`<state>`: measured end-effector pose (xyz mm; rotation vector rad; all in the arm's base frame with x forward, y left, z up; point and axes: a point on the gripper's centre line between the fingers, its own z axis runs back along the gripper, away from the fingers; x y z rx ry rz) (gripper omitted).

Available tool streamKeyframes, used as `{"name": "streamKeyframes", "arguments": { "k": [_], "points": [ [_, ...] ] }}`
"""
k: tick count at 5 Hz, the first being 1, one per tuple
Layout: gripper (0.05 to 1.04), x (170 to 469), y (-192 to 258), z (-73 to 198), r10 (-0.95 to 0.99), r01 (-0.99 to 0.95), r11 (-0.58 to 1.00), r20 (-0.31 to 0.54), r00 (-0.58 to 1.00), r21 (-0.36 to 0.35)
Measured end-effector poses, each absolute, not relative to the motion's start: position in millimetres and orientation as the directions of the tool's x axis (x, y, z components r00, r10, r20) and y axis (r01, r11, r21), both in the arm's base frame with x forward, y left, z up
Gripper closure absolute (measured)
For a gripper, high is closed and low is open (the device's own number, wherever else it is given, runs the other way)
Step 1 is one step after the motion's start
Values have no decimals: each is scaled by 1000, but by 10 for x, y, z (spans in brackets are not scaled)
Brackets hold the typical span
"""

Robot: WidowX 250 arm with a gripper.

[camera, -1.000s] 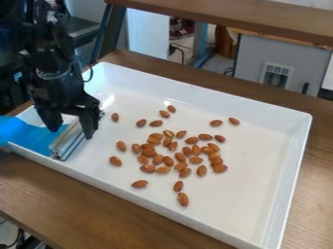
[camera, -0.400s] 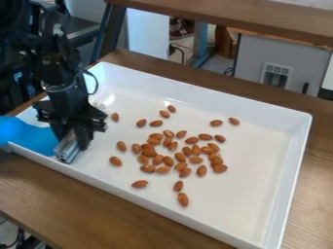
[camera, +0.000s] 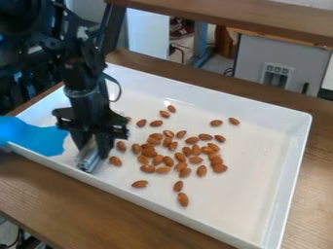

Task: Sweep into pile

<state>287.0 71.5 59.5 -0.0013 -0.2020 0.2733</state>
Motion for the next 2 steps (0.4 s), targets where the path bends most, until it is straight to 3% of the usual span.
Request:
{"name": "streamKeyframes", "arguments": {
  "k": [2],
  "points": [
    [705,2838,340,553,297,-298,954,199,934,-25]
  ]
}}
